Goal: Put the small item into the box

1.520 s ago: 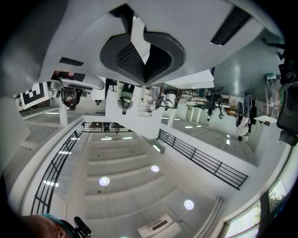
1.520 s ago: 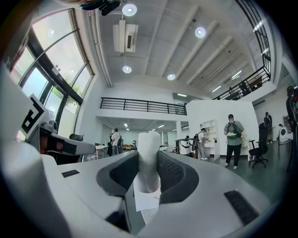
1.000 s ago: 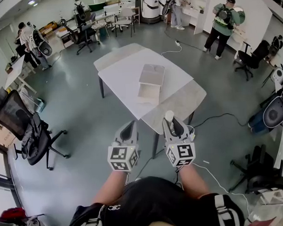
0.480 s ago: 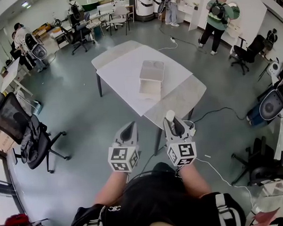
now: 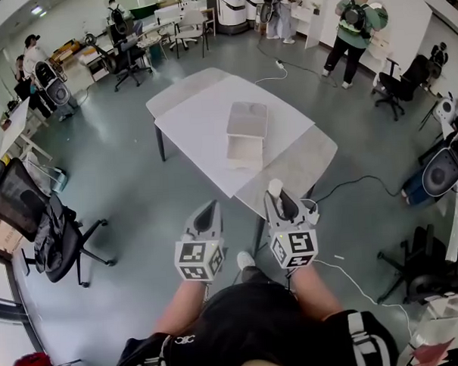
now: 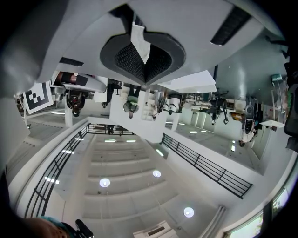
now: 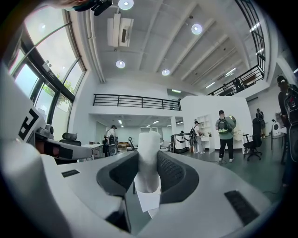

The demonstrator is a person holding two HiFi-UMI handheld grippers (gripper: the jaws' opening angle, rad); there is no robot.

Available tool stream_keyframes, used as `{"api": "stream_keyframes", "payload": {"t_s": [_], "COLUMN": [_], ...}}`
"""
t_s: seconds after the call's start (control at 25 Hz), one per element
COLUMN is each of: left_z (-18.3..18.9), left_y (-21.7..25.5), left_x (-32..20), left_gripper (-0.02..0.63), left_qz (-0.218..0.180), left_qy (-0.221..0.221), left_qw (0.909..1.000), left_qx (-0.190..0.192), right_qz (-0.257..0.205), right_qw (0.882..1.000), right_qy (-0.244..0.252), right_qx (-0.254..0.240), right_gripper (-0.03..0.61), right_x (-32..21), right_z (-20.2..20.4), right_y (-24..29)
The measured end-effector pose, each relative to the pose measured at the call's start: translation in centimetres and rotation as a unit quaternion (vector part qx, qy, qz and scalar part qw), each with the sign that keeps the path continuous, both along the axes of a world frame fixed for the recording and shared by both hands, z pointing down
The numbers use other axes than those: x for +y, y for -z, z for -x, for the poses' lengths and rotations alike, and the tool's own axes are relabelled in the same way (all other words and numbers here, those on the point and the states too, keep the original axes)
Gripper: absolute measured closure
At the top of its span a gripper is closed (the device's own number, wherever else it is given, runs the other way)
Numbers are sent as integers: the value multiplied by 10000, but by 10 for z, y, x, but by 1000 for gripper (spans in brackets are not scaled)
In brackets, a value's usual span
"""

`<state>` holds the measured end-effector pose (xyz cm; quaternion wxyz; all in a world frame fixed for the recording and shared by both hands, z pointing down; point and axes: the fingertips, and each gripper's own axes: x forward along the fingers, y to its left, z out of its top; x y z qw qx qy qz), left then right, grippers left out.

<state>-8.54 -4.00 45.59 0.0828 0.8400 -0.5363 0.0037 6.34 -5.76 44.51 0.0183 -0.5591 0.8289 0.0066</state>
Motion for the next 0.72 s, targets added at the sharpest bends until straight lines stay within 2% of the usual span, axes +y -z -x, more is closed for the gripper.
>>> {"api": "stream_keyframes", "payload": {"t_s": [0.24, 0.72], "left_z": [7, -13], "left_y": [1, 5], "left_x": [-47, -143], "left_gripper": [609, 609], "left_qz": [-6, 59], "left_qy": [26, 40], "left_qw": [10000, 9998], "left_qx": [-76, -195], "right_qz": [-5, 156], "right_qw": [10000, 9998], "right_qy": [30, 71], "right_qx": [-43, -40], "right_gripper": [451, 451], "right_x": [-49, -148], "right_z": [7, -11], "right_y": [0, -6]}}
